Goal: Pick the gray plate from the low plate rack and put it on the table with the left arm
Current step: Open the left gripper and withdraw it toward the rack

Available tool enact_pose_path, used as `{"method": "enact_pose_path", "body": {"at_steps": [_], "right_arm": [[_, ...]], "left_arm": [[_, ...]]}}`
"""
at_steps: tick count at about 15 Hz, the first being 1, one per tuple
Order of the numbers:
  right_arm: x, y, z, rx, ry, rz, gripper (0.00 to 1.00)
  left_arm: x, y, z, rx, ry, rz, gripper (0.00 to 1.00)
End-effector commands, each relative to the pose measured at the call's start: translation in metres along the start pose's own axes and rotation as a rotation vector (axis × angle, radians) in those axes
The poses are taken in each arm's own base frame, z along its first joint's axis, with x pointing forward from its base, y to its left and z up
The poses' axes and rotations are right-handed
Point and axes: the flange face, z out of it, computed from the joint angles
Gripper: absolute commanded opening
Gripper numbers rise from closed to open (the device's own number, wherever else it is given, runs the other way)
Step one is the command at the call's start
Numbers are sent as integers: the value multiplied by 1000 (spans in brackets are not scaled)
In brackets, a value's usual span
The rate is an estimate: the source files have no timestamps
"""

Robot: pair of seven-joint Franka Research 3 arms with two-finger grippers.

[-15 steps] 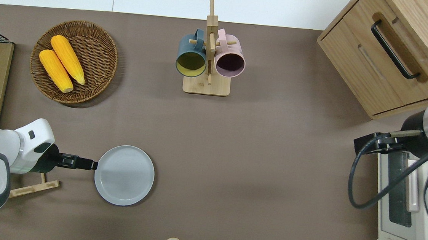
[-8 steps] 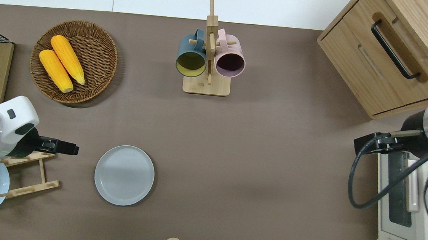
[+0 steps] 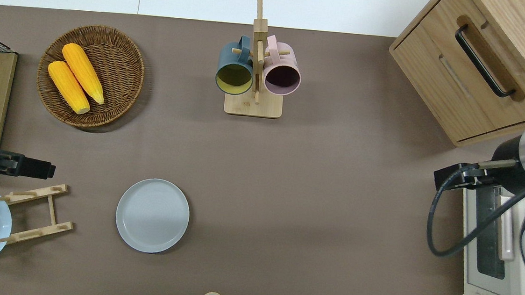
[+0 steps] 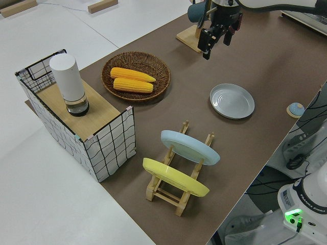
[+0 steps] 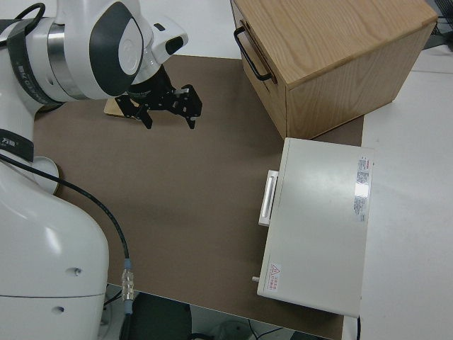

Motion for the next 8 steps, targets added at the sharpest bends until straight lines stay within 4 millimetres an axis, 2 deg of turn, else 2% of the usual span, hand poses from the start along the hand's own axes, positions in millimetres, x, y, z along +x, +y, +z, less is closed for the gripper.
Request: {"method": "enact_pose_path", "body": {"at_steps": [1,8], "right_arm": [[-2,3,-3,-6,-1,17,983],[-2,2,-3,-6,-1,15,983]], "left_arm": [[1,4,-28,48,-9,1,993],[1,11,-28,49,-16,13,993]]}}
